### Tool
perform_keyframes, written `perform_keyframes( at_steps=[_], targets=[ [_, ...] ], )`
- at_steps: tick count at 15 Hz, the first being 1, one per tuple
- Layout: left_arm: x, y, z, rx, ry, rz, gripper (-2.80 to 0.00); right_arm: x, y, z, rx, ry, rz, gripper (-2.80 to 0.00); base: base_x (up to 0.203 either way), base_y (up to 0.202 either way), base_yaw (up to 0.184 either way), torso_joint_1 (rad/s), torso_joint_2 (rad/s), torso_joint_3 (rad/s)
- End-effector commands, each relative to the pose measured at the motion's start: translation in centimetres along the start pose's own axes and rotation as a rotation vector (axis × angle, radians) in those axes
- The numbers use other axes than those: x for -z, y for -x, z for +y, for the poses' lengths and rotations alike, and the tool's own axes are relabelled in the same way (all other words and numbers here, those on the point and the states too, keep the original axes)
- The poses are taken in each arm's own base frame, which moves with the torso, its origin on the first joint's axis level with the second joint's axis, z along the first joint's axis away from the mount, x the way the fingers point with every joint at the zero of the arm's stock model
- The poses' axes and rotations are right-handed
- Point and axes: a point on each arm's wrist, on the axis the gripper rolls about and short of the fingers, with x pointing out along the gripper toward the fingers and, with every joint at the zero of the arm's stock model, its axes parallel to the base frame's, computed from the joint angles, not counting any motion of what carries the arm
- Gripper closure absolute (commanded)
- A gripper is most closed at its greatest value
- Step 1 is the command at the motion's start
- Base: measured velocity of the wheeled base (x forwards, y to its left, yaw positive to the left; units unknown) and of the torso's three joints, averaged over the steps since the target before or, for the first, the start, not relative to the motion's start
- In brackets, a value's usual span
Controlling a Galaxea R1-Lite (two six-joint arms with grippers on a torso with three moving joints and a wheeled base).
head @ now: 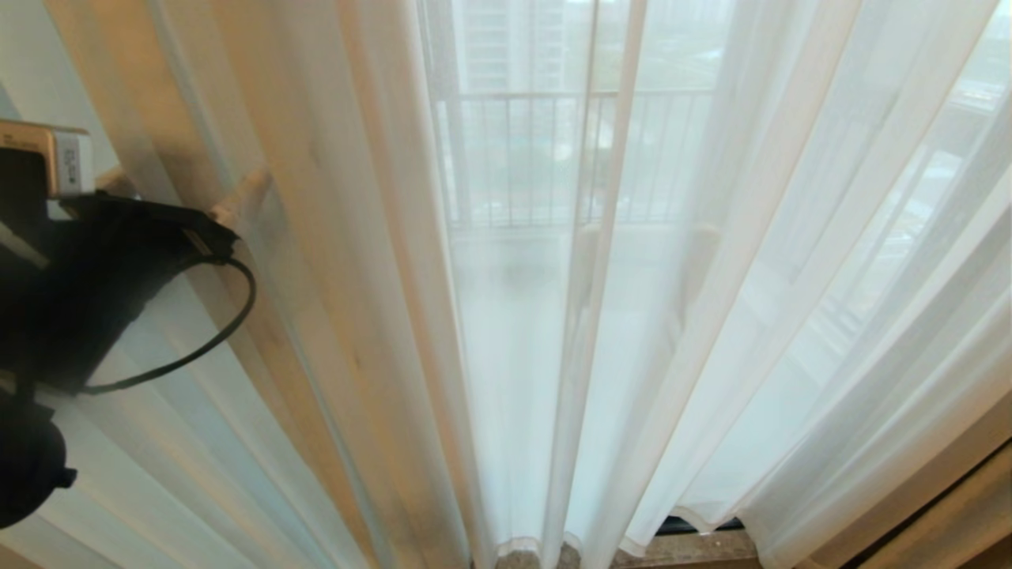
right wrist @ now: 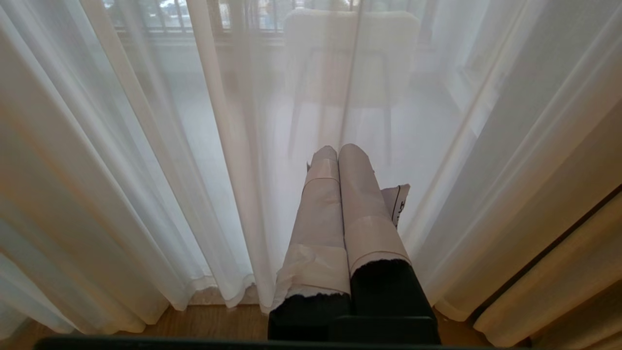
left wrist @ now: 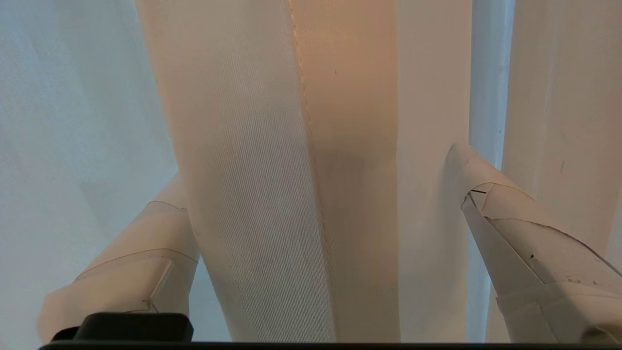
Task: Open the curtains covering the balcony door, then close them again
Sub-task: Pull the inner curtains open on both sides
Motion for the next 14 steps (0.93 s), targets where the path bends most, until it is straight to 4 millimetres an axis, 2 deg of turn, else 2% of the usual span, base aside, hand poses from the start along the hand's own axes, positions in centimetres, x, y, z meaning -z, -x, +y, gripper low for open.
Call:
perform_keyframes(
  at_steps=[1,2,3,14],
  targets=[
    [-0.1,0.1,0.0,-0.003,-0.002,-0.007,-2.8,0.0,0.0,0.0,-0.001,0.0,0.001,0.0,0.0,0.0,0.0,0.0,0.0,0.0],
    [0.0,0.2,0.0,-0.014,-0.001,-0.003,-2.8,0.0,0.0,0.0,-0.001,0.0,0.001,0.0,0.0,0.0,0.0,0.0,0.0,0.0],
    [-0.1,0.3,-0.1,-0.018,0.001,-0.003,0.0,0.0,0.0,0.0,-0.001,0.0,0.001,0.0,0.0,0.0,0.0,0.0,0.0,0.0],
    [-0.8,1.6,-0.2,-0.019,0.0,-0.011,0.0,0.0,0.0,0.0,-0.001,0.0,0.001,0.0,0.0,0.0,0.0,0.0,0.0,0.0]
  ],
)
